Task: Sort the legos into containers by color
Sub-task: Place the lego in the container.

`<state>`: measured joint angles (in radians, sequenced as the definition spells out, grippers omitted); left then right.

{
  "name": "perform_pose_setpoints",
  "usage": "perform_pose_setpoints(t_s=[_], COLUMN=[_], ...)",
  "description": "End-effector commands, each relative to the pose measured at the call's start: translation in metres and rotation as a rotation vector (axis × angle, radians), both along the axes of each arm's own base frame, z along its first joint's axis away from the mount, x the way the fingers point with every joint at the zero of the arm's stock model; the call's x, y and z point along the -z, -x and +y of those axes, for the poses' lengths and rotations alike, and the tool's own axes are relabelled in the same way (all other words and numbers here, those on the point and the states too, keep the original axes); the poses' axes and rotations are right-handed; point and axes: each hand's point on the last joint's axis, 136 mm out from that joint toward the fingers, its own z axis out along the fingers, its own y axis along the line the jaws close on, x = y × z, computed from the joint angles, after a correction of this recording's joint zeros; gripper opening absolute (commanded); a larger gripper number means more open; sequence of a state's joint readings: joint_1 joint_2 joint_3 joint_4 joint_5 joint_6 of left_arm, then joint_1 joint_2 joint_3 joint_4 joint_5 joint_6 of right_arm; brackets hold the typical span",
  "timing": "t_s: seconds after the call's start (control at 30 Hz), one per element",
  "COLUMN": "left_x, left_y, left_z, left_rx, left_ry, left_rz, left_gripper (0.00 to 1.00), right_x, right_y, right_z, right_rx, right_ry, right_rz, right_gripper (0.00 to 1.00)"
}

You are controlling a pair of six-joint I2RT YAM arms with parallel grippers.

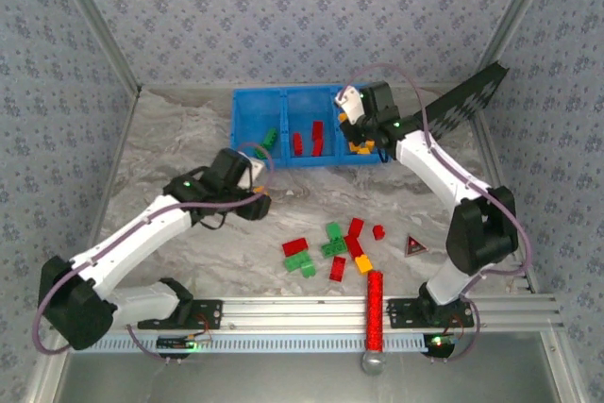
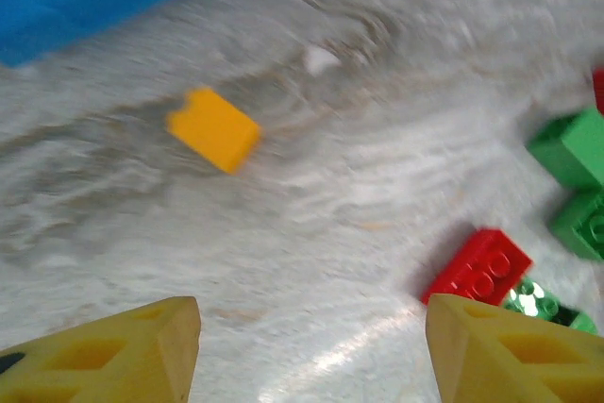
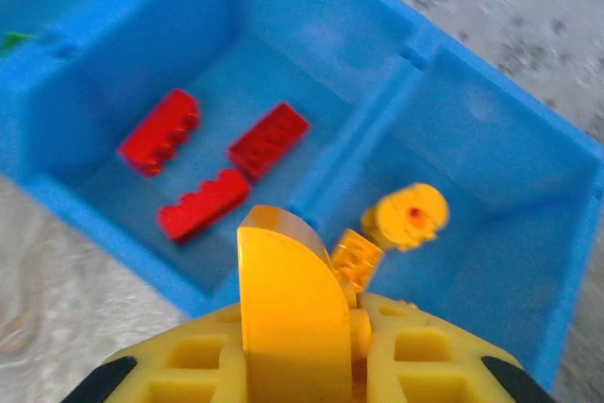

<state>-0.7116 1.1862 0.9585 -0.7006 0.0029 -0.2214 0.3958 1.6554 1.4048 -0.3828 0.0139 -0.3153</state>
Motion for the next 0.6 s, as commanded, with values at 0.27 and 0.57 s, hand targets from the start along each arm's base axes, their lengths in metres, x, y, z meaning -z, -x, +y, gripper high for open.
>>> perform_pose_setpoints(t_s=[0.27,0.57], left_x=[0.038,0.039], left_y=[0.067,0.094], left_z=[-0.058,-0.060], left_rx=[0.074,-0.297], left_ry=[-0.001,0.031], left_rz=[0.184,0.334], left_gripper=[0.65,0.65], right_x=[0.059,0.100], right_y=[-0.055,-0.081], right_z=[-0.043,-0.065], right_rx=[0.287,0.418], right_ry=[0.023,0.040], right_rz=[0.189,0.256], right_gripper=[0.15,0.16])
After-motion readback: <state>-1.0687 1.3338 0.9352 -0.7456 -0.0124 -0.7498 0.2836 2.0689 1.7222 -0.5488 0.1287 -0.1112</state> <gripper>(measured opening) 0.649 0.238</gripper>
